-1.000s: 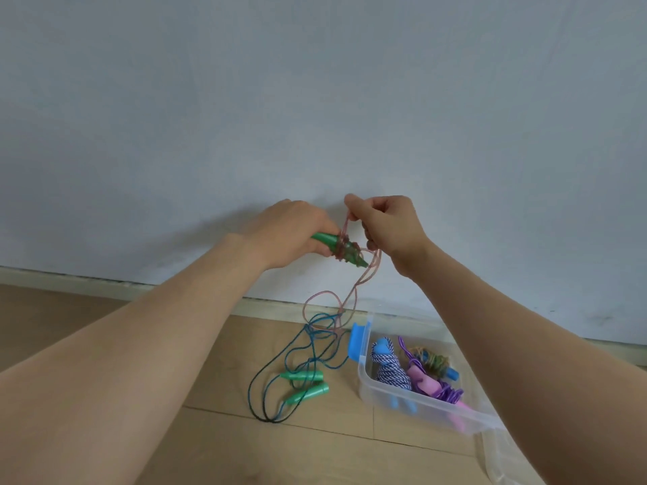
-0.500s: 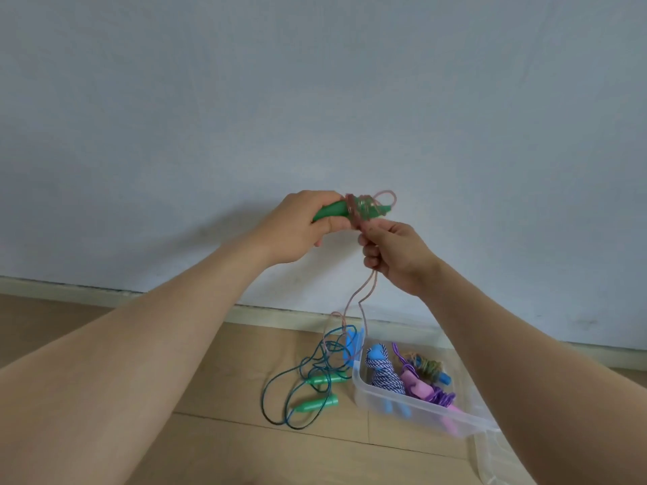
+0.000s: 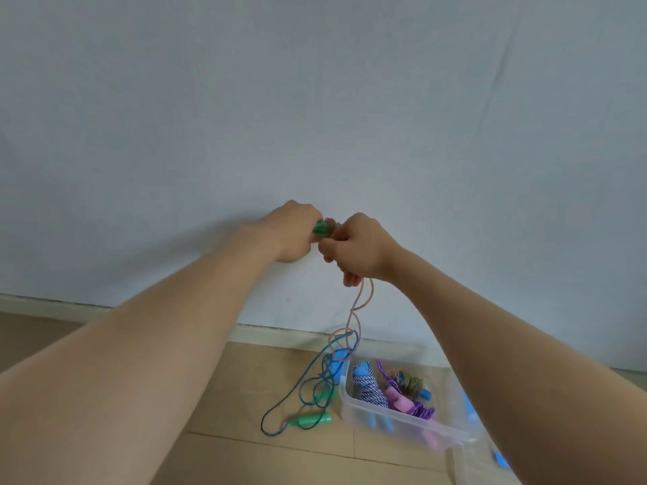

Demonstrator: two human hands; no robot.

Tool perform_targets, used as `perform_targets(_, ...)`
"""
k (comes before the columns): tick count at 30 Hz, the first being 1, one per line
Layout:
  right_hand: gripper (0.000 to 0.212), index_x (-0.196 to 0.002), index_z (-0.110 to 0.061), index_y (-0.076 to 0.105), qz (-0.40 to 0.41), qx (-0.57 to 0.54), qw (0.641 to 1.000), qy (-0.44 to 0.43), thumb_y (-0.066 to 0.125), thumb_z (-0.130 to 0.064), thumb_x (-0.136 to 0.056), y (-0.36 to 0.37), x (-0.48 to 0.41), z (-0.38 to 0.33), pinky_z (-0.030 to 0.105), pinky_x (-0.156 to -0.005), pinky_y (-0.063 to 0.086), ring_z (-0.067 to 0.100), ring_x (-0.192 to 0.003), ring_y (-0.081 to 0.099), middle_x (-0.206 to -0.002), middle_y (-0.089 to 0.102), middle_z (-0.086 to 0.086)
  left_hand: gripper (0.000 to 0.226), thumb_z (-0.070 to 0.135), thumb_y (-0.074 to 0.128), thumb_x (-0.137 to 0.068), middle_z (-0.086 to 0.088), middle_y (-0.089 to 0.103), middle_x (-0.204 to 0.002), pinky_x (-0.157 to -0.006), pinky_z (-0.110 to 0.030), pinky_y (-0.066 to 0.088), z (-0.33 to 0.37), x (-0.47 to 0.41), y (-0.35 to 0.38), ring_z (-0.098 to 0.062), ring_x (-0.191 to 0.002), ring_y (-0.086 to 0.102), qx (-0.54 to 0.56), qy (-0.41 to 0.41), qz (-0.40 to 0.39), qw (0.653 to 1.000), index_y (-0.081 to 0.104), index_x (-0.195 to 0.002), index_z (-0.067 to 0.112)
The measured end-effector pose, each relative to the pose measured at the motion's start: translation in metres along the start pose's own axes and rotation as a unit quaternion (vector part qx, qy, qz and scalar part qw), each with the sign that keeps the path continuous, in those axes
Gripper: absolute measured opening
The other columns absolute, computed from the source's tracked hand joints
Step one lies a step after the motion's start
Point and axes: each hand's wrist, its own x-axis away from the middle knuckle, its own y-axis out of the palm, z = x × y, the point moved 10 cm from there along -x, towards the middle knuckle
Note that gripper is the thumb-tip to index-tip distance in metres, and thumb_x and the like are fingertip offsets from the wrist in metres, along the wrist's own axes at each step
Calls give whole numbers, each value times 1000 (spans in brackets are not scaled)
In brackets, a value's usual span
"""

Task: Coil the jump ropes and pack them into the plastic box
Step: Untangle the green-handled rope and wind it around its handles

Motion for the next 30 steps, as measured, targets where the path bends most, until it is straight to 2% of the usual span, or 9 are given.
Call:
perform_targets(3, 29, -87, 2, 71, -78, -8, 995, 54, 62, -25, -91, -5, 0, -12, 31, -52, 53, 24, -47, 57, -60, 53, 6, 34, 3, 47, -95, 6, 57, -93, -79, -43, 56, 4, 8, 0, -27, -91, 61, 10, 0, 0, 1000, 56, -86, 34)
perform_targets(6, 24, -87, -4, 69, -127, -36, 987, 97, 61, -27, -91, -9, 2, -9, 29, -55, 53, 22, -51, 58, -61, 54, 4, 21, 11, 48, -100, 5, 61, -94, -69, -37, 48, 2, 12, 5, -27, -85, 59, 11, -25, 38, 999, 52, -89, 29)
perform_targets(8, 23, -85, -5, 67, -147, -90, 980, 102, 59, -25, -92, -4, 6, -3, 31, -59, 57, 25, -57, 64, -63, 56, 7, 9, 22, 46, -99, 1, 62, -95, -59, -34, 35, 2, 15, 11, -28, -83, 58, -22, -13, 62, 998, 54, -99, 20)
perform_targets(10, 19, -80, -5, 64, -162, -166, 968, 96, 54, -17, -91, 6, 9, 6, 42, -75, 64, 34, -70, 73, -66, 59, 13, 23, 36, 41, -99, 4, 56, -93, -56, -33, 28, 3, 21, 21, -26, -82, 57, -76, 18, 42, 996, 60, -105, 25)
perform_targets(13, 16, -88, -2, 68, -161, -248, 951, 94, 56, -10, -94, 16, 10, 20, 47, -81, 64, 34, -67, 72, -68, 62, 12, 15, 29, 52, -105, 4, 54, -99, -64, -33, 38, -13, 26, 34, -29, -91, 63, -145, 20, -2, 989, 65, -110, 36)
perform_targets(16, 22, -104, 6, 75, -90, -213, 971, 62, 67, -12, -96, 7, -4, 34, 27, -49, 46, 17, -51, 46, -69, 58, 6, 16, 28, 60, -105, 6, 60, -104, -84, -39, 51, -25, 28, 54, -25, -101, 62, -9, 34, -66, 997, 70, -115, 35)
perform_targets(22, 6, -95, -15, 81, 78, -175, 981, -2, 77, -18, -93, -23, -25, 64, 24, -49, 40, 14, -57, 51, -71, 72, 5, 23, 24, 68, -102, 18, 73, -93, -75, -21, 46, -12, 24, 40, 4, -83, 61, 212, 107, -7, 971, 76, -121, 34)
perform_targets(28, 27, -103, -12, 81, -68, -166, 983, 36, 64, -33, -105, 23, -28, 76, 29, -59, 52, 16, -60, 56, -79, 65, 5, 13, 21, 65, -102, 1, 74, -88, -75, -33, 53, -36, 13, 27, -8, -72, 64, 344, 21, 95, 934, 74, -112, 21)
perform_targets(30, 32, -111, -5, 77, -138, -186, 971, 65, 59, -31, -108, 46, -25, 78, 36, -79, 63, 24, -75, 73, -84, 69, 10, 18, 17, 61, -103, 1, 76, -96, -81, -36, 58, -55, 10, 25, -9, -79, 71, 370, -36, 167, 913, 73, -116, 19)
